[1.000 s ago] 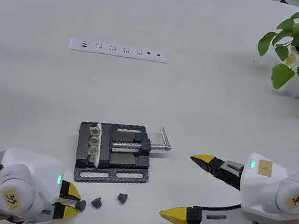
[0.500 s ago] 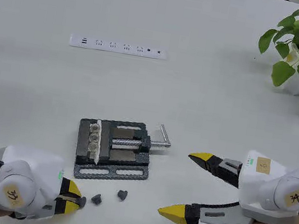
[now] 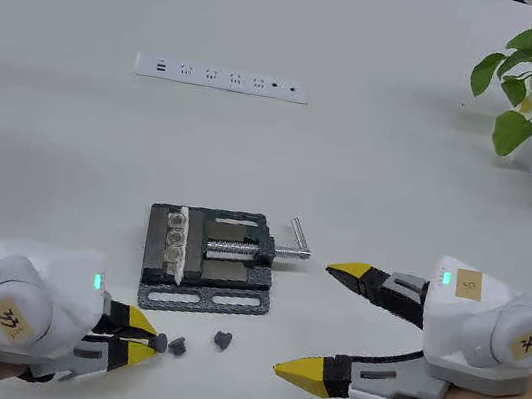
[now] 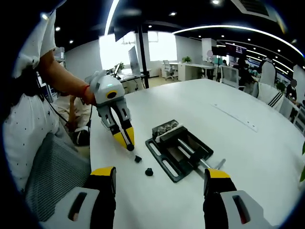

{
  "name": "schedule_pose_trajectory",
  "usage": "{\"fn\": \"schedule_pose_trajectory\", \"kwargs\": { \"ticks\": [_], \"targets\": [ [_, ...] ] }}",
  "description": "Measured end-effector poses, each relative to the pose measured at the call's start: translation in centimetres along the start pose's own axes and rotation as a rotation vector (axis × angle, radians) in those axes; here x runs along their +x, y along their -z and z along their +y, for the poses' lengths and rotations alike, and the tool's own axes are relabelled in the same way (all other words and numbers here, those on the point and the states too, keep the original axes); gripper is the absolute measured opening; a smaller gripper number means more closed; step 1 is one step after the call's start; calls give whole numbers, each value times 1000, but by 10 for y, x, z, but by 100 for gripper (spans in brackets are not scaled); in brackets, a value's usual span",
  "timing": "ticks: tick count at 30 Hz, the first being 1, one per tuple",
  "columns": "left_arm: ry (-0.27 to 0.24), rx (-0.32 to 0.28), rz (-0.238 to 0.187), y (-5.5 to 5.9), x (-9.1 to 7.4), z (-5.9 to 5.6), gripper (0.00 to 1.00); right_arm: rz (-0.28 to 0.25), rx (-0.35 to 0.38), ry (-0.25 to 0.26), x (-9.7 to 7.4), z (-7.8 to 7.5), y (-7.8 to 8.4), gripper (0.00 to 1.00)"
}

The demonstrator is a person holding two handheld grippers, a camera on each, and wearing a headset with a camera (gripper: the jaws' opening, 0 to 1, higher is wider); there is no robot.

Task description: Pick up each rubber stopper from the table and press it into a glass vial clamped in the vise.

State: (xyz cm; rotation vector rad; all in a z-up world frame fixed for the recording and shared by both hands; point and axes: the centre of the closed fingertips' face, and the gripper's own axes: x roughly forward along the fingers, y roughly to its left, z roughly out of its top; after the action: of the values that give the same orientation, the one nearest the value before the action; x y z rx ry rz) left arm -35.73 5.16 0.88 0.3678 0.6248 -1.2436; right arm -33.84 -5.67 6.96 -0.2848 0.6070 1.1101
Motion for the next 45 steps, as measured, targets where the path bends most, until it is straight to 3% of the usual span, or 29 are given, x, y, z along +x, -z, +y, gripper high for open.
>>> {"fn": "schedule_pose_trajectory", "kwargs": {
  "ticks": [8,9,11,22,32,38,45],
  "targets": [
    [-20,-105,-126,-39,-13,-8,4,-24,-35,-81,-2,13,-36,66],
    [-21,-138,-156,-49,-16,-10,3,-25,-42,-98,-2,16,-41,63],
    [-25,-172,-204,-57,-18,-10,3,-22,-53,-123,-3,20,-48,60],
    [-10,-234,-308,-94,-32,-20,3,36,-139,-275,-3,47,-74,39],
    [11,-238,-362,-118,-38,-27,3,96,-190,-384,-3,61,-81,20],
    [20,-232,-376,-124,-39,-29,3,117,-208,-422,-4,65,-81,13],
    [32,-224,-381,-130,-40,-31,3,147,-239,-450,-4,70,-78,11]
  ]
}}
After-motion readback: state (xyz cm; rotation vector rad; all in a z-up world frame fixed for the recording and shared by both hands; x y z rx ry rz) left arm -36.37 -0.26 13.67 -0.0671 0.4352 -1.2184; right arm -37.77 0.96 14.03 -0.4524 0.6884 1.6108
